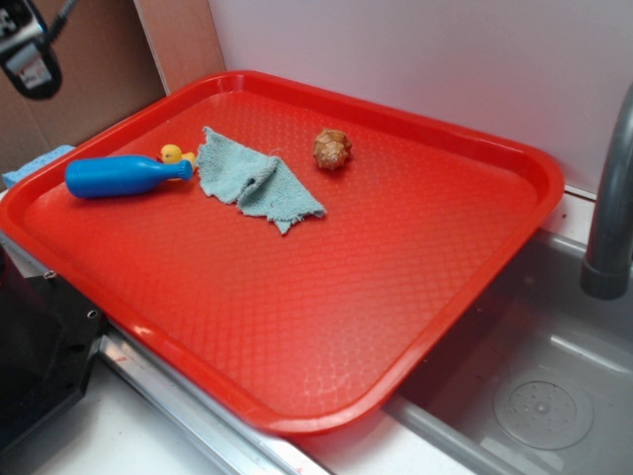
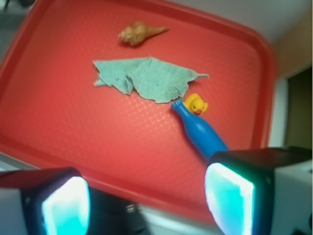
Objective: Grab the blue bottle.
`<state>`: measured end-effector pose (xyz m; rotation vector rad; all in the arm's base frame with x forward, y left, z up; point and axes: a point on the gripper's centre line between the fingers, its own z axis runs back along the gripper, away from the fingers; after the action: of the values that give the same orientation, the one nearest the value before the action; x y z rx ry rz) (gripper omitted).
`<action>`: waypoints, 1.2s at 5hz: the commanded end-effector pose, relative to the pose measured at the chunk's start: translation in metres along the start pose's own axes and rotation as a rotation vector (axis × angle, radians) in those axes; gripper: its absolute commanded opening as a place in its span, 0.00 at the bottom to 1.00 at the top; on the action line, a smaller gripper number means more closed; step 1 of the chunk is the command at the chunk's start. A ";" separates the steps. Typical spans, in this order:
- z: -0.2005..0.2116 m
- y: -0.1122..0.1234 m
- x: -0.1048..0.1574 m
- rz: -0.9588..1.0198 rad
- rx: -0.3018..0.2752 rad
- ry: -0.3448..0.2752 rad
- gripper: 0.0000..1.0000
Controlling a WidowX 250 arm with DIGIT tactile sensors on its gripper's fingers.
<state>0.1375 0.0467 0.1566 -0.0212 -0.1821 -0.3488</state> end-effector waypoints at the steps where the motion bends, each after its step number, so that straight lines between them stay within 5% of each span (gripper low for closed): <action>1: -0.055 0.043 -0.003 -0.200 -0.021 0.012 1.00; 4: -0.119 0.064 -0.016 -0.215 0.026 0.137 1.00; 5: -0.137 0.067 -0.018 -0.226 -0.004 0.162 1.00; 6: -0.145 0.065 -0.019 -0.239 -0.011 0.177 0.02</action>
<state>0.1642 0.1085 0.0135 0.0175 -0.0059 -0.5712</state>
